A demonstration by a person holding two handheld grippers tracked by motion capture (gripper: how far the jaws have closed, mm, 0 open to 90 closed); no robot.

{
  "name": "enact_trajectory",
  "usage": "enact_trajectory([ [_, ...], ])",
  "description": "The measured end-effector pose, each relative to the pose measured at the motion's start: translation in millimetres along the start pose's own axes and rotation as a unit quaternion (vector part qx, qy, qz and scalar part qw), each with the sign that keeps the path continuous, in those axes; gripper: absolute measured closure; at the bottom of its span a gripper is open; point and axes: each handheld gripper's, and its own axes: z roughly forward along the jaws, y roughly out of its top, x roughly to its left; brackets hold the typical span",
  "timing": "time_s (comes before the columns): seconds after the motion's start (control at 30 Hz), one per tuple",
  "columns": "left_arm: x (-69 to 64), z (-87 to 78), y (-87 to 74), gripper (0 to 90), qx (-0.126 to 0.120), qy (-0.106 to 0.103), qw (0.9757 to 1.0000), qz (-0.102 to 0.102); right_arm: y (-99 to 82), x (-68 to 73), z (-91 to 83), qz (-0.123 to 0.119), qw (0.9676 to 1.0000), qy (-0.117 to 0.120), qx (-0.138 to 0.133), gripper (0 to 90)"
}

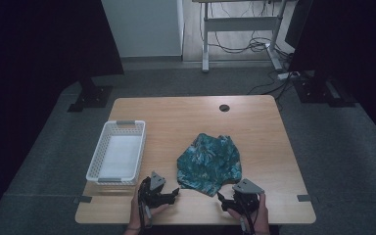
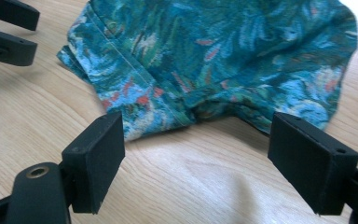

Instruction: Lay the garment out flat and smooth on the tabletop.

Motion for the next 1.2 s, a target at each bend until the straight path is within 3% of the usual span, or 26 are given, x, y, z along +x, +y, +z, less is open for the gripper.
enact_trajectory([
  [0.5, 0.3, -0.1, -0.3, 26.5, 0.003, 0.0, 1.0, -0.002, 5.6, 14.5, 16.8, -0.004, 0.9994, 0.033, 0.008, 18.8],
  [1.2, 0.4, 0.1, -0.5, 26.6, 0.007, -0.001, 1.0, -0.003, 12.3, 20.4, 36.8, -0.02, 0.9985, 0.045, 0.024, 18.9],
])
